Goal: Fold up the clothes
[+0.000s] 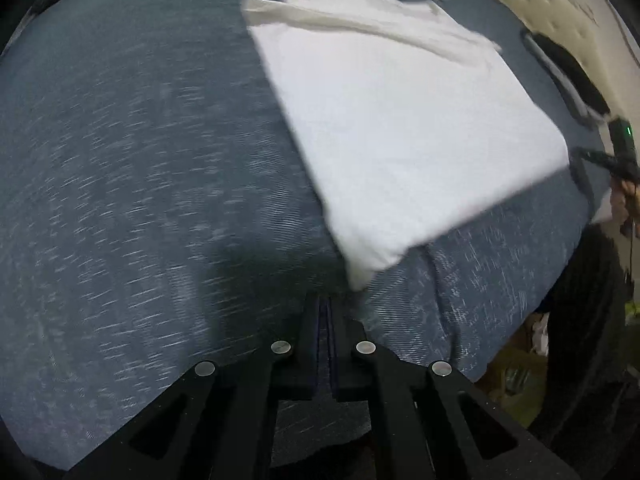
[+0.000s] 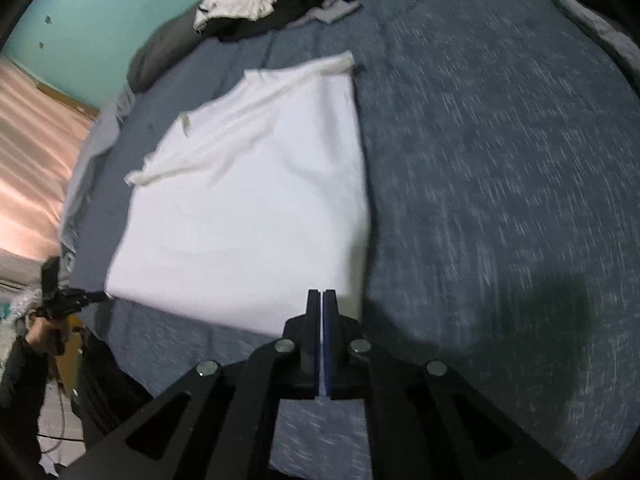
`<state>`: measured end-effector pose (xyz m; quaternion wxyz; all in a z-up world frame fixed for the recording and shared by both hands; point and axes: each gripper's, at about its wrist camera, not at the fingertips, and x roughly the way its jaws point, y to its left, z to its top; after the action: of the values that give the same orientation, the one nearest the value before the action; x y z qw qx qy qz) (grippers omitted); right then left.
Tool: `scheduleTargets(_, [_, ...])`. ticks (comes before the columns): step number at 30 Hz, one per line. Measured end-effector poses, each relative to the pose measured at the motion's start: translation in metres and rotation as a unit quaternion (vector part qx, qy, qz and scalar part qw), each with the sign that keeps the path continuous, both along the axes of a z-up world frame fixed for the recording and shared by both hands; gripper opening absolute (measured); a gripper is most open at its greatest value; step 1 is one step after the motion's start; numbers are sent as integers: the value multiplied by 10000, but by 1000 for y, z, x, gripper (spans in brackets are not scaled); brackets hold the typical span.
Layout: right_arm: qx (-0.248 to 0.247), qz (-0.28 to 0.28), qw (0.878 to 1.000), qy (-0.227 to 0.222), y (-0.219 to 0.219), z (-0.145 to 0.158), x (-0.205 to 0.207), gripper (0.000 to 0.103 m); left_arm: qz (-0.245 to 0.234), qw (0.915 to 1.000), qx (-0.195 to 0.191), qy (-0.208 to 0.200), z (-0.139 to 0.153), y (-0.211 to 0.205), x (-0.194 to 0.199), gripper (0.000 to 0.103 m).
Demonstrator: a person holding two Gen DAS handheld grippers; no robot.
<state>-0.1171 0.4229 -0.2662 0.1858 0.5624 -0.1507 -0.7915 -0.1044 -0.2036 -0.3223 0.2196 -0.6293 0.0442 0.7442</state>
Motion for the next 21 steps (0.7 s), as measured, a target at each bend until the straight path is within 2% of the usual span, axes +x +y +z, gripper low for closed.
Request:
scheduleTargets(4, [-43, 163, 9998, 87, -15, 5, -14, 1, 377, 9981, 422, 250, 24, -9, -15, 3])
scheduleTargets(8, [161, 244, 9994, -204, -27, -15, -27, 2, 428, 9950, 807, 417, 33, 14, -40, 4])
scheduleTargets(13, [370, 294, 9977, -492, -24, -32, -24, 2, 282, 9955, 907, 51, -5, 57, -58, 5])
scheduleTargets(15, [298, 267, 9986, -358, -19, -25, -25, 2, 227, 9959, 864, -131, -21, 62, -63, 5])
scheduleTargets(17, [253, 195, 9994, -167, -14, -15, -32, 2, 269, 9957, 881, -136, -21, 55, -63, 5])
scheduleTargets(20, [338, 1, 9994, 109, -10, -1, -60, 2, 516, 9940, 957, 118, -16, 39, -80, 7])
scheduleTargets(21, [409, -53, 9990, 191, -11, 2, -71, 4, 620, 9934, 932, 241, -14, 34, -90, 11])
